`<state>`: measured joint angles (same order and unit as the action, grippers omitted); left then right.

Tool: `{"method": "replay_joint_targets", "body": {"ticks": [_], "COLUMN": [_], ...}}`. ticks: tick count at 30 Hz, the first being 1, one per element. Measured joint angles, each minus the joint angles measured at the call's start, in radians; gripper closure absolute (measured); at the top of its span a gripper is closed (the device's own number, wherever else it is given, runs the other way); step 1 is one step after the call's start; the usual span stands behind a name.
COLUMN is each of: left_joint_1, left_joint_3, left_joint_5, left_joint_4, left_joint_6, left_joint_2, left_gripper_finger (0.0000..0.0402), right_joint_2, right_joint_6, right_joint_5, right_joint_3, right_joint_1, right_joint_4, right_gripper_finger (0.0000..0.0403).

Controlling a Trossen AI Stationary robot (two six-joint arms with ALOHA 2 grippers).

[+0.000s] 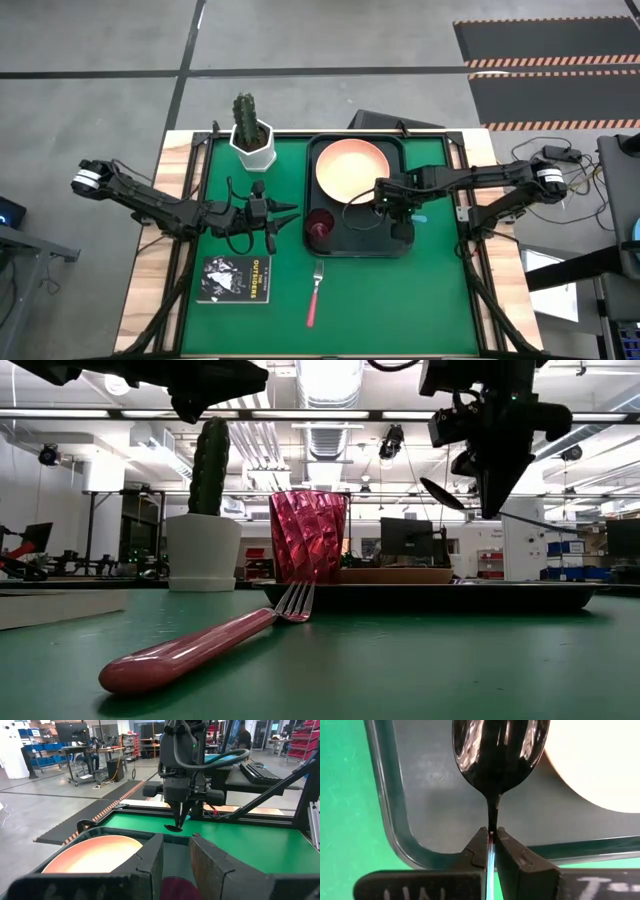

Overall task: Pick and place plate/cup/fork/spoon on tray
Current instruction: Put the blue spoon on the black serving tray to the left of the light orange plate

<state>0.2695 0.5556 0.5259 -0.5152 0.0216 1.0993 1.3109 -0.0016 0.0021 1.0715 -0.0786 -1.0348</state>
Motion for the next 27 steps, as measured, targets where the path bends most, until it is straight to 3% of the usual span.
{"method": "replay_joint_targets", "body": {"ticks": [19, 27], "left_joint_1": [0.000, 0.000], "left_joint_3": [0.000, 0.000], "left_joint_5": [0.006, 0.005], "left_joint_4": [0.000, 0.000], "left_joint_6": [-0.001, -0.001], "left_joint_2": [0.000, 0.000], "left_gripper_finger": [0.0327, 0.0327], "right_joint_2": [0.000, 0.000], "right_joint_6": [-0.065, -0.098], "right_joint_5": [0.000, -0.001], "right_joint_3": [-0.006, -0.066], "right_joint_1": [-0.020, -0.020], "right_joint_4": [0.150, 0.268], "right_gripper_finger": [0.0394, 0.0394]}}
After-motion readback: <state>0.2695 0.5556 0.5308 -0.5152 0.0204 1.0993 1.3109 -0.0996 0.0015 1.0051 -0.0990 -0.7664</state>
